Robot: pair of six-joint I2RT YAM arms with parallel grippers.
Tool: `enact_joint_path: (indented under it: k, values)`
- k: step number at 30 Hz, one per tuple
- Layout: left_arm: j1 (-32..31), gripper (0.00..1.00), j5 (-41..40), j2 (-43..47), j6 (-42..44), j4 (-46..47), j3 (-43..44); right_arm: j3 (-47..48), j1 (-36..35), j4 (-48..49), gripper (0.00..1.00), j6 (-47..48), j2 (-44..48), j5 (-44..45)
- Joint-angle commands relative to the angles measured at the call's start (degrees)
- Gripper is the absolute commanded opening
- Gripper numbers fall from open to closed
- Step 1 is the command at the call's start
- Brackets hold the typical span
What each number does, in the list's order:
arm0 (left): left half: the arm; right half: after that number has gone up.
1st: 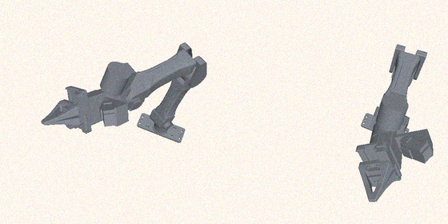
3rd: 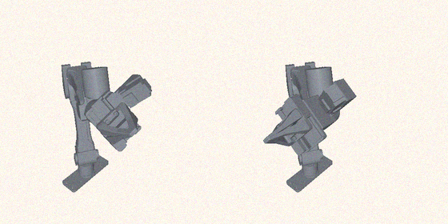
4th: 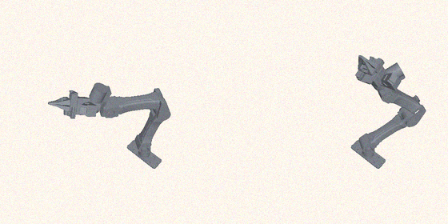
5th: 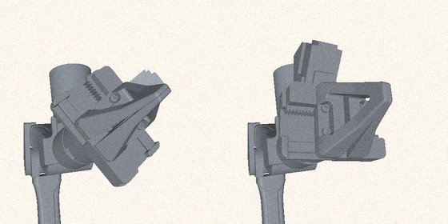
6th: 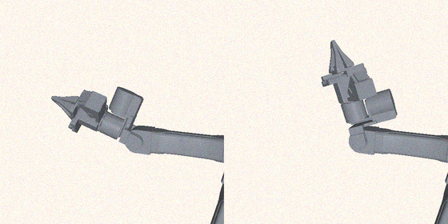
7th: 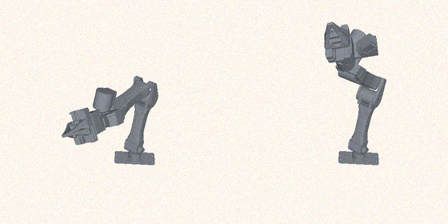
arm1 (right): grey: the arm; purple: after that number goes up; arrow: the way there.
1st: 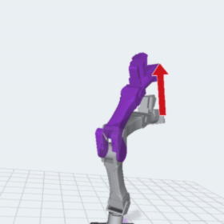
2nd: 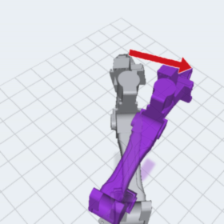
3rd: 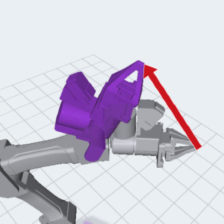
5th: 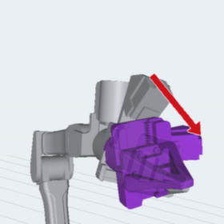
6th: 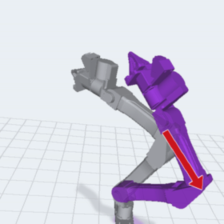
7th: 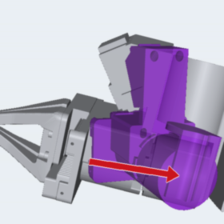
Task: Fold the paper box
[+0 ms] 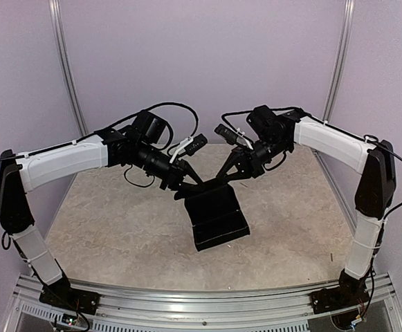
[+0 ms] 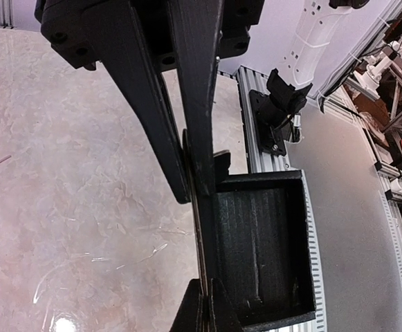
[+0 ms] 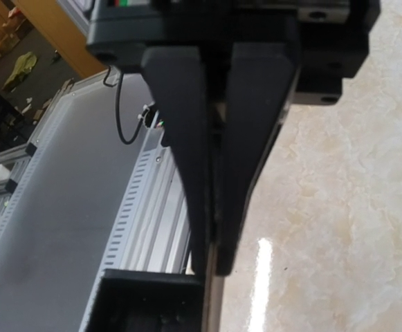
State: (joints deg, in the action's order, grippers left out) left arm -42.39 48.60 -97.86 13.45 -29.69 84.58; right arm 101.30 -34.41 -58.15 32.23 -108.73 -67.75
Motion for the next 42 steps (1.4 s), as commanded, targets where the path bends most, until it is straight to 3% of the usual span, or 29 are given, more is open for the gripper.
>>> enact_joint_path:
  k: [1, 4, 6, 11, 15, 19, 26, 33, 42]
  values:
    - [-0.6, 0.03, 7.2, 2.5, -0.5, 9.5, 0.4, -1.3, -2.0, 3.7, 0.00, -1.5, -0.7, 1.9]
    - [-0.6, 0.12, 4.9, 2.3, -1.2, 9.4, 0.3, -0.8, -2.0, 3.3, 0.00, -1.6, -0.4, 1.8]
    - [-0.5, 0.29, 0.4, 2.7, -1.1, 8.7, 0.3, -0.4, -2.0, 2.9, 0.00, -1.6, 0.2, 2.6]
    - [2.2, 0.56, -7.4, 9.3, -2.5, 11.7, -6.3, -1.9, -0.7, 2.6, 0.00, -1.1, 2.7, 4.5]
    - [5.6, 0.65, -9.6, 18.6, -7.1, 18.5, -16.6, -2.9, 1.9, 2.5, 0.00, -1.0, 4.5, 3.8]
    - [7.4, 0.65, -10.5, 23.4, -12.8, 23.4, -24.6, -4.4, 3.6, 3.7, 0.00, -1.6, 6.1, 3.0]
    - [7.4, 0.48, -17.2, 17.5, -11.6, 17.5, -21.8, -4.4, 4.4, 3.7, 0.00, -1.5, 6.5, 1.5]
    - [6.1, 0.37, -13.2, 10.9, -9.2, 16.0, -15.0, -4.2, 4.5, 4.0, 0.00, -1.9, 6.5, 2.1]
    - [5.0, 0.35, -4.6, 9.4, -6.6, 15.3, -14.3, -4.6, 5.9, 6.2, 0.00, -4.0, 6.2, 2.4]
